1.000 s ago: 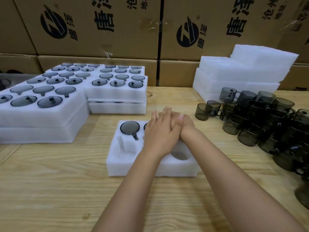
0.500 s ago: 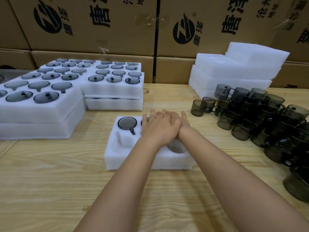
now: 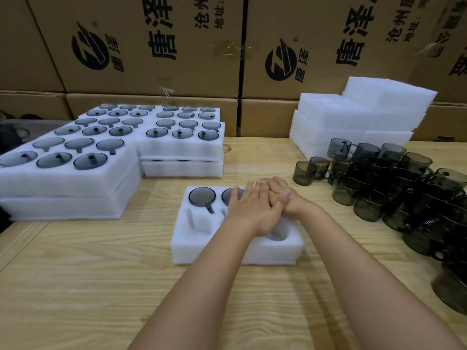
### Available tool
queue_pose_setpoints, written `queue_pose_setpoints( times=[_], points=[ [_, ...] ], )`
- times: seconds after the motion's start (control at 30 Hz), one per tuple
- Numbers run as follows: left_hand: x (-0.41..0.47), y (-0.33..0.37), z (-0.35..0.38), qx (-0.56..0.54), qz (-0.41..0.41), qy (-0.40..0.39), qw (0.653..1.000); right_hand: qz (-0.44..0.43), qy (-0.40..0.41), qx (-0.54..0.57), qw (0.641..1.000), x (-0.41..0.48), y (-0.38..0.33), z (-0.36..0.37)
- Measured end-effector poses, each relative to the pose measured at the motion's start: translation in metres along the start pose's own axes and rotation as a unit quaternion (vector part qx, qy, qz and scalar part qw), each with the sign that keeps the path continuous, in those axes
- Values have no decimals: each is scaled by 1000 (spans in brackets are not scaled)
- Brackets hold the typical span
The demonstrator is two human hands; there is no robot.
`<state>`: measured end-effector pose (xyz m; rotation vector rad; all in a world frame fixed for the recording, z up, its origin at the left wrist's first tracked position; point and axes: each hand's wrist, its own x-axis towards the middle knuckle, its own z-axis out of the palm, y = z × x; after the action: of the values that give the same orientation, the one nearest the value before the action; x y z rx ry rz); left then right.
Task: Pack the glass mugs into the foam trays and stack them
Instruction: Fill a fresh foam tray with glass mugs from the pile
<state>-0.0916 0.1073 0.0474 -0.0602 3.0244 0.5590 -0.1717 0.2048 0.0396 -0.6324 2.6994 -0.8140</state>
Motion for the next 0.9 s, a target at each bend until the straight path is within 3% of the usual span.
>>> queue_pose_setpoints(
  times=[0.2,0.3,0.37,0.43,0.6,0.7,0.8,0.9],
  points=[
    [-13,1,-1,39,6,-2,999,-21,48,140,989,-13,3,7],
    [-33,4,2,53,19,41,998,-2,101,360,927,-24,14,18],
    [-59,11,18,51,65,138,987,8,133,418,899,-36,27,26],
    [-88,18,38,63,116,201,971,-1,181,388,904,-47,33,33],
    [-97,10,58,125,171,239,947,9,346,100,933,-57,42,32],
    [-93,9,58,108,159,244,950,88,374,-28,923,-60,60,8],
    [-91,10,61,102,156,253,949,206,353,-73,910,-64,85,-20],
    [-90,9,62,107,160,269,944,264,320,-86,906,-64,94,-37]
  ],
)
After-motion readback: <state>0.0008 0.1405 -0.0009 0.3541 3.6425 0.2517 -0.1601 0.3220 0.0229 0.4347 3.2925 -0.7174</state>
